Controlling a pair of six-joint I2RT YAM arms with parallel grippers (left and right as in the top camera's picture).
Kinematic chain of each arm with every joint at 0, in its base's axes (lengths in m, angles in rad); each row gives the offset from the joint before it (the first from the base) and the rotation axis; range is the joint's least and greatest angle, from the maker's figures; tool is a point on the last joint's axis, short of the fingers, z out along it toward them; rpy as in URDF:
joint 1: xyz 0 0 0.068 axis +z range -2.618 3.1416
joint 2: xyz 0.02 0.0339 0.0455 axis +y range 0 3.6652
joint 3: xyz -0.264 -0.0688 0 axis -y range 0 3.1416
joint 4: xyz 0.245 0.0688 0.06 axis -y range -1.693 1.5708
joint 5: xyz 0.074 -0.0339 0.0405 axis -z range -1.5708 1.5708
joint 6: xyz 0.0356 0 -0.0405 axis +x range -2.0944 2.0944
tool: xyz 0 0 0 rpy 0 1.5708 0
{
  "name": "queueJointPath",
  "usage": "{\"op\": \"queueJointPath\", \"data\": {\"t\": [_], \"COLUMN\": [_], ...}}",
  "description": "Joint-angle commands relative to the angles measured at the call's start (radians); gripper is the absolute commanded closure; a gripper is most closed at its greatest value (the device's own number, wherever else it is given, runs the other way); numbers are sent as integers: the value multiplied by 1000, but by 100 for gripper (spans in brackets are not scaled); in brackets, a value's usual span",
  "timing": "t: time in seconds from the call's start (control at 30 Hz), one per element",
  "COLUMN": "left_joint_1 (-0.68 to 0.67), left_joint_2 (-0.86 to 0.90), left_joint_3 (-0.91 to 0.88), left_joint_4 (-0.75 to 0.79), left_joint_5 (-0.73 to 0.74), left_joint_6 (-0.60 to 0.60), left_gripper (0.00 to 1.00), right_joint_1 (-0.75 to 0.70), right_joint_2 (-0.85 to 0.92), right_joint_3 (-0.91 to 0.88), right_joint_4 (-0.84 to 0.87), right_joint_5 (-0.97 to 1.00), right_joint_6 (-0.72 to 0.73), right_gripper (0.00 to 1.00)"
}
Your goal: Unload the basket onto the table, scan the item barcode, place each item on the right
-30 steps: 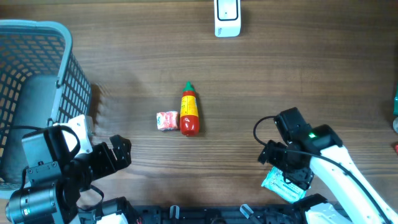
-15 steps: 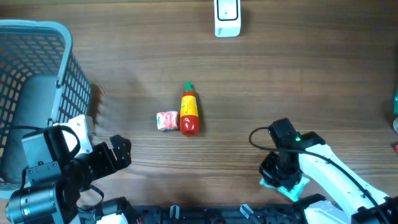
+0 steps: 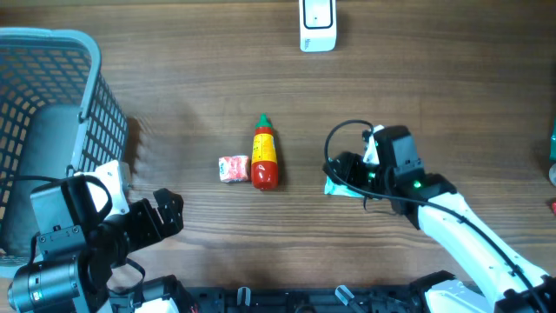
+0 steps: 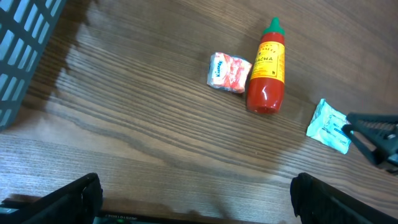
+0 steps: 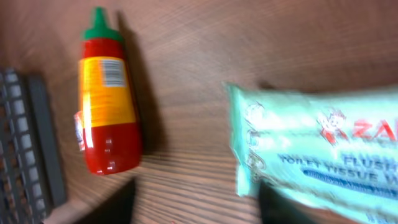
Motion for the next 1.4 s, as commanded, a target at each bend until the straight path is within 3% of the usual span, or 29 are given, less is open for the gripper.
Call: {"op": "queueJointPath", "data": {"t": [0.0, 0.07, 0.13, 0.23, 0.27, 0.33, 0.47, 0.53, 0.67, 0.73, 0.8, 0.9, 0.93, 1.03, 1.13, 1.23, 1.37], "left_joint_1": [1, 1, 1, 1, 1, 1, 1, 1, 1, 1, 1, 1, 1, 1, 1, 1, 1], "left_joint_2": [-2, -2, -2, -2, -2, -2, -2, -2, -2, -2, -2, -2, -2, -2, -2, -2, -2], "left_joint_3": [-1, -1, -1, -1, -1, -1, -1, -1, -1, -1, -1, -1, -1, -1, -1, -1, -1], "left_joint_4": [2, 3, 2, 3, 3, 3, 3, 2, 3, 2, 2, 2, 2, 2, 2, 2, 2], "left_joint_5": [-3, -3, -3, -3, -3, -3, -3, -3, -3, -3, -3, -3, -3, -3, -3, -3, -3], "left_joint_6": [-9, -9, -9, -9, -9, -9, -9, -9, -9, -9, -9, -9, -9, -9, -9, -9, -9], "left_gripper": [0, 0, 0, 0, 0, 0, 0, 0, 0, 0, 0, 0, 0, 0, 0, 0, 0], "right_joint_1": [1, 1, 1, 1, 1, 1, 1, 1, 1, 1, -3, -19, -33, -60, -66, -66, -66], "right_joint_2": [5, 5, 13, 64, 103, 167, 289, 330, 353, 350, 339, 289, 254, 214, 214, 214, 214], "right_joint_3": [136, 173, 171, 156, 154, 154, 154, 154, 154, 160, 192, 261, 272, 272, 272, 272, 272], "right_joint_4": [-103, -193, -303, -348, -348, -333, -298, -307, -291, -281, -277, -245, -168, -18, 190, 330, 538], "right_joint_5": [49, 196, 355, 389, 389, 389, 397, 397, 400, 375, 293, 96, -101, -601, -1061, -1223, -1222], "right_joint_6": [-215, -211, 66, 284, 368, 418, 349, 367, 383, 371, 290, -2, -232, -658, -891, -983, -966], "right_gripper": [5, 5, 13, 12, 6, 7, 17, 32, 77, 95, 96, 96, 96, 96, 95, 95, 95]}}
